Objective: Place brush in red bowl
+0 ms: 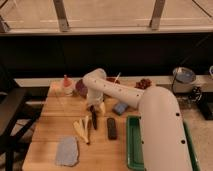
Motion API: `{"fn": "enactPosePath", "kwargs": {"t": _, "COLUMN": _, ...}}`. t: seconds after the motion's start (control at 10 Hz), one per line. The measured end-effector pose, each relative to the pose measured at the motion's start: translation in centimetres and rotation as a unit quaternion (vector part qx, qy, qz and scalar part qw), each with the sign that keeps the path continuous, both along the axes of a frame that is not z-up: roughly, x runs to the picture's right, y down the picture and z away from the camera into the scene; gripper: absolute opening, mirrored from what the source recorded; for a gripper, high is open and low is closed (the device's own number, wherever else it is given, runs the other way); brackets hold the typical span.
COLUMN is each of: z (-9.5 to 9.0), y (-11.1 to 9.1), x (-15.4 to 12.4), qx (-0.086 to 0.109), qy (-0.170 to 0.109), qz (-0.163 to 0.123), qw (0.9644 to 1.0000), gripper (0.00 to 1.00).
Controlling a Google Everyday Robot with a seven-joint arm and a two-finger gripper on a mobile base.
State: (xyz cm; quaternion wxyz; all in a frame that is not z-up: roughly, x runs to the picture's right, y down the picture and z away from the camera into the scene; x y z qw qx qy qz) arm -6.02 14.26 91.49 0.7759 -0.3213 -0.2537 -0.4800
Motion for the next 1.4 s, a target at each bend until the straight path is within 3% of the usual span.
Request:
{"fn": "enactPosePath", "kwargs": {"t": 0.4, "z": -0.5, "y": -0.5, "x": 0.1, "qx": -0.001, "qy": 0.000, "qz": -0.002, "qw": 1.0000, "gripper": 0.03}}
{"fn": "enactPosePath", "kwargs": {"t": 0.5, "z": -0.5, "y": -0.5, "x": 0.2, "qx": 0.000, "qy": 0.002, "qz": -0.004, "qw": 1.0000, "gripper": 0.00}}
{"fn": "enactPosePath", "kwargs": {"t": 0.7, "z": -0.7, "y": -0.5, "x": 0.3, "qx": 0.000, "qy": 0.002, "qz": -0.005, "qw": 1.0000, "gripper": 0.00}}
{"fn": "enactPosePath", "kwargs": {"t": 0.9, "z": -2.2, "y": -1.6, "x": 0.6, "qx": 0.021, "qy": 0.008, "qz": -0.016, "qw": 0.9996, "gripper": 0.00}}
{"fn": "enactPosePath", "kwargs": {"t": 1.2, "z": -6.5, "y": -5.6, "x": 0.4, "qx": 0.067, "qy": 0.017, "qz": -0.037, "qw": 0.9969, "gripper": 0.00}}
{"fn": "enactPosePath", "kwargs": {"t": 1.4, "z": -8.1, "y": -7.7, "x": 0.6, "qx": 0.096, "qy": 0.029, "qz": -0.055, "qw": 0.9934, "gripper": 0.00}}
